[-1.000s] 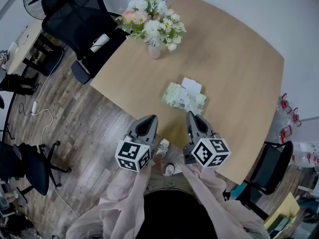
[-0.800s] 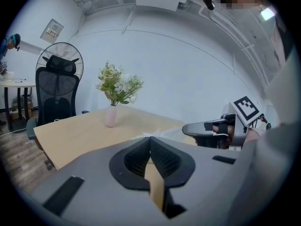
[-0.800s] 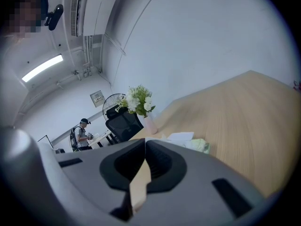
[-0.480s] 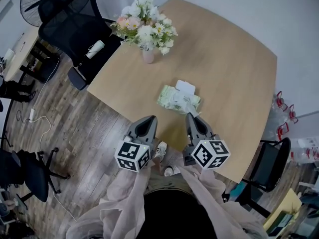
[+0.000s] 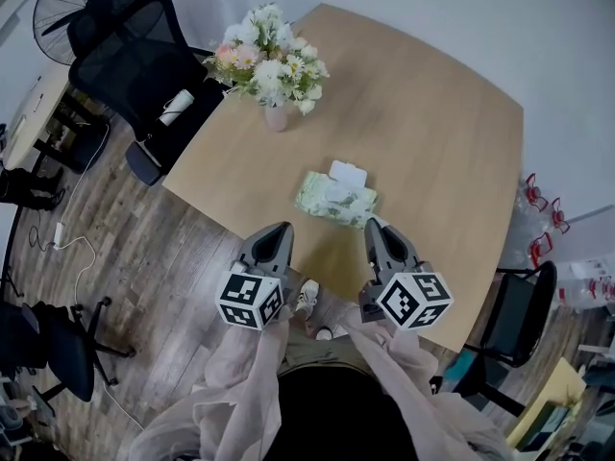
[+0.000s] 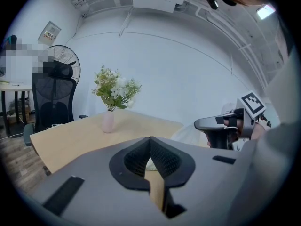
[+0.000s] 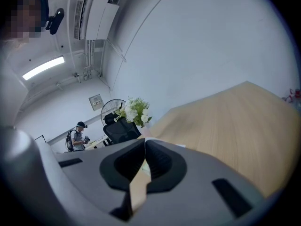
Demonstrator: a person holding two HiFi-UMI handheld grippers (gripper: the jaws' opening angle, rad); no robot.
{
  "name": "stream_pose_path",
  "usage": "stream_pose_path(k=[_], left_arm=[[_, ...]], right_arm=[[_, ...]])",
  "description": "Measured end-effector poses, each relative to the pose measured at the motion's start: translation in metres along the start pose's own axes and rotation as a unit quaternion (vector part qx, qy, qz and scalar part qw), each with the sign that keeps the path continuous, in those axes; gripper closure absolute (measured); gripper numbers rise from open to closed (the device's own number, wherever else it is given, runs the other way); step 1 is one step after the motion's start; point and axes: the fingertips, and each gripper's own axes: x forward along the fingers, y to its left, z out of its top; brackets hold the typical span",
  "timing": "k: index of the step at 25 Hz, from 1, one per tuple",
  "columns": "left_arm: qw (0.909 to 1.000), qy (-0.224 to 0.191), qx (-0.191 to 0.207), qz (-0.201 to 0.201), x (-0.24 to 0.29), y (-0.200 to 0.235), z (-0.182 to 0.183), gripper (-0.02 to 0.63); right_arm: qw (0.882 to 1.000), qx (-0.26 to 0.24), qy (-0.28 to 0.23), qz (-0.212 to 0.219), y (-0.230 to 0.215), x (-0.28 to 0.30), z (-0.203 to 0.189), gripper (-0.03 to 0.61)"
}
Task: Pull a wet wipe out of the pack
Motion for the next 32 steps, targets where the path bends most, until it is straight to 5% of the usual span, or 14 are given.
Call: stream_pose_path(k=[12,19,32], left_arm=[[0.9996,-0.009,0.015,-0.022,0.014,-0.01,0.017,0.603],[0.9987,-0.011,0.031,-0.04,0.027,-0.017,0.026,0.603],[0.9967,0.0,0.045,-0.068,0.045,-0.02,0.03,0.603]], right_arm=[[0.995,-0.05,-0.038,-0.075,-0.036,-0.034,0.036,0.566],[0.982,-0.12,-0.037,-0.142,-0.06,-0.052,0.042,0.566],[0.973,-0.122,-0.032,-0.194,-0.08,-0.058,0.036,0.569]])
